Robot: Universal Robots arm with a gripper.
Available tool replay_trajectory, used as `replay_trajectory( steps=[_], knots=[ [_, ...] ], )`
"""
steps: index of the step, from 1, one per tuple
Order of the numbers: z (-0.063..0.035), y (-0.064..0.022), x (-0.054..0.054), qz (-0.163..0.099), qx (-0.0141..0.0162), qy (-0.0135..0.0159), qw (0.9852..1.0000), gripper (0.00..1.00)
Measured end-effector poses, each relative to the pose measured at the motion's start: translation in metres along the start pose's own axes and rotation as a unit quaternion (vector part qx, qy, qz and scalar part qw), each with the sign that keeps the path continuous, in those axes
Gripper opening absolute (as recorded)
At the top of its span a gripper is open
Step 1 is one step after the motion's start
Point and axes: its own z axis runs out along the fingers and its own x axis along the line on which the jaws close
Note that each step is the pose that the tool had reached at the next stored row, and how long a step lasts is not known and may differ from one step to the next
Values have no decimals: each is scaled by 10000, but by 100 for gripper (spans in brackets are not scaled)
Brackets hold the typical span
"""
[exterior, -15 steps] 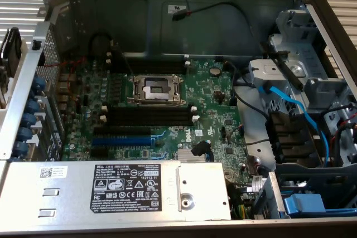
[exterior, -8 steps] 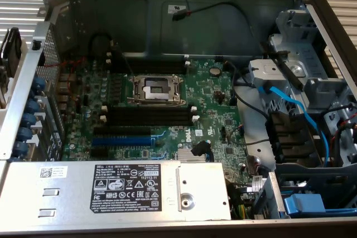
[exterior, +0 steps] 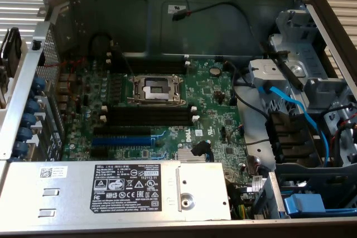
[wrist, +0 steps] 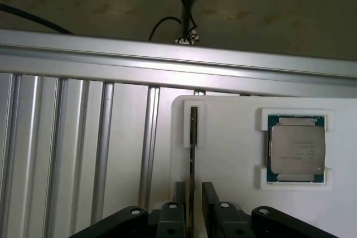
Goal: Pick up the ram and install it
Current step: 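Pick up the ram and move it above insertion slot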
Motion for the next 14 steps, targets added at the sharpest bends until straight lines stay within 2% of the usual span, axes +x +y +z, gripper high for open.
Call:
replay_trajectory(
  steps=[14],
  knots=[
    [0, 0, 9, 0, 0, 2, 10000, 26]
  ],
)
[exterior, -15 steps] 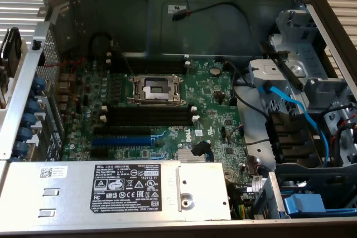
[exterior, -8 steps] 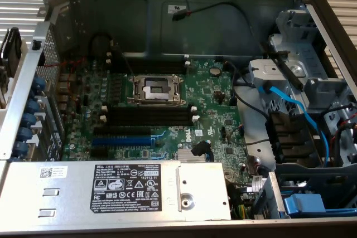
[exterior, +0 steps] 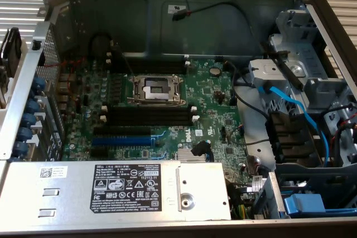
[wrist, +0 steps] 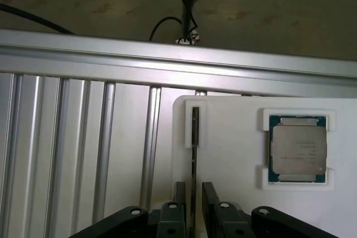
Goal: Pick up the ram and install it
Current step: 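Pick up the ram and move it above insertion slot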
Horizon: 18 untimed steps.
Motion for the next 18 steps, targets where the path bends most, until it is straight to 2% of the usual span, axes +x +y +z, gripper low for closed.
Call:
replay_trajectory(
  steps=[3, 4, 12, 15, 18],
  knots=[
    [0, 0, 0, 0, 0, 0, 10000, 24],
    [0, 0, 0, 0, 0, 0, 10000, 17],
    [0, 0, 0, 0, 0, 0, 10000, 17],
    [0, 0, 0, 0, 0, 0, 10000, 12],
    [0, 0, 0, 0, 0, 0, 10000, 12]
  ],
)
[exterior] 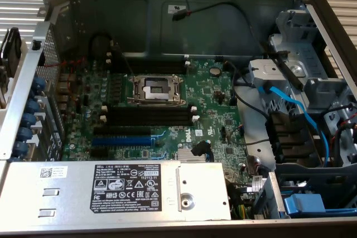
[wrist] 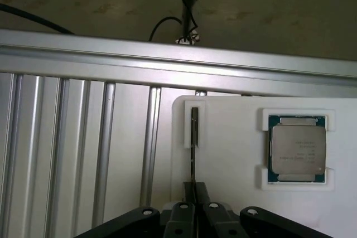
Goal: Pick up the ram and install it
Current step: 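Pick up the ram and move it above insertion slot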
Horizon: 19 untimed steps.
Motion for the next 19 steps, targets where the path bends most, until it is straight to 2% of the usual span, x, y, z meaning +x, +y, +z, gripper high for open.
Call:
replay_trajectory(
  steps=[4, 7, 19],
  knots=[
    [0, 0, 0, 0, 0, 2, 10000, 12],
    [0, -1, 1, 8, -4, 17, 10000, 12],
    [0, 0, 0, 10, -4, 17, 10000, 12]
  ],
)
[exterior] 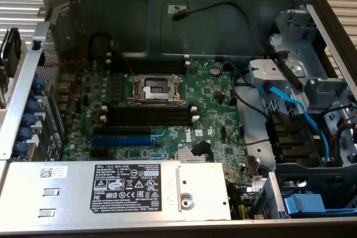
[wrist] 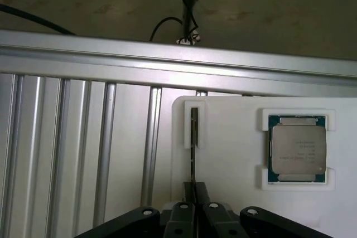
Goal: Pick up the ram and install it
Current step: 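Pick up the ram and move it above insertion slot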
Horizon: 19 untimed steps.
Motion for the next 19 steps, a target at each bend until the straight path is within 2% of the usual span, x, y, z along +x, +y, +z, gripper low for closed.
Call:
replay_trajectory(
  steps=[4, 8, 19],
  knots=[
    [-16, 0, -1, 0, -2, 11, 10000, 12],
    [-122, 2, 0, 0, 0, 18, 10000, 12],
    [-594, 13, 2, 0, 12, 23, 10000, 12]
  ],
)
